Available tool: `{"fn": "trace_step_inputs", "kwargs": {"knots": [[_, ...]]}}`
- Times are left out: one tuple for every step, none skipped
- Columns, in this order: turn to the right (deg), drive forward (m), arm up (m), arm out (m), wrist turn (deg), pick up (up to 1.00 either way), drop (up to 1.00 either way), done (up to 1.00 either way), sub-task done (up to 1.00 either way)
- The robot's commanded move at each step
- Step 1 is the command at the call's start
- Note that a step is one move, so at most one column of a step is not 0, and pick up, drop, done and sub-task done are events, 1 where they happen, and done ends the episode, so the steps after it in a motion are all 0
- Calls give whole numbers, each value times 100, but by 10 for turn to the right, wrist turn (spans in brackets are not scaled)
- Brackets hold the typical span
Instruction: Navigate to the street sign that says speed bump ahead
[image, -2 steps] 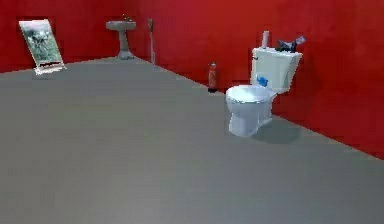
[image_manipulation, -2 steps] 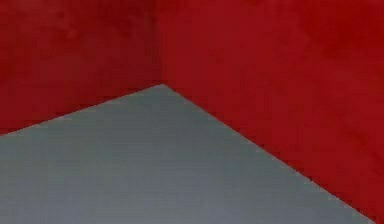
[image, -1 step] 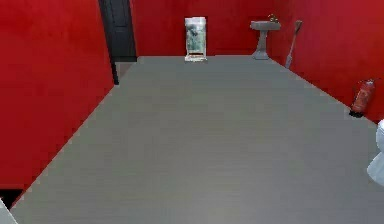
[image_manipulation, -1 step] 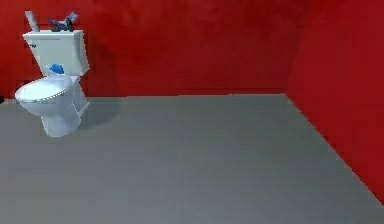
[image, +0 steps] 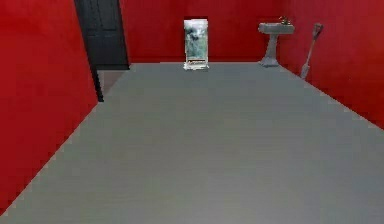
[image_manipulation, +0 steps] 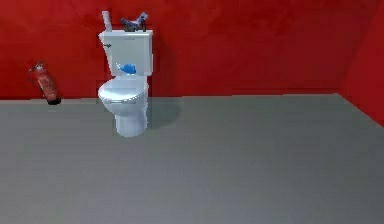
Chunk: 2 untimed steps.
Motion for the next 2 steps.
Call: {"fn": "trace_step_inputs", "kwargs": {"knots": [[-150, 0, 0, 0, 0, 0, 0, 0, 0], [0, 100, 0, 0, 0, 0, 0, 0, 0]]}}
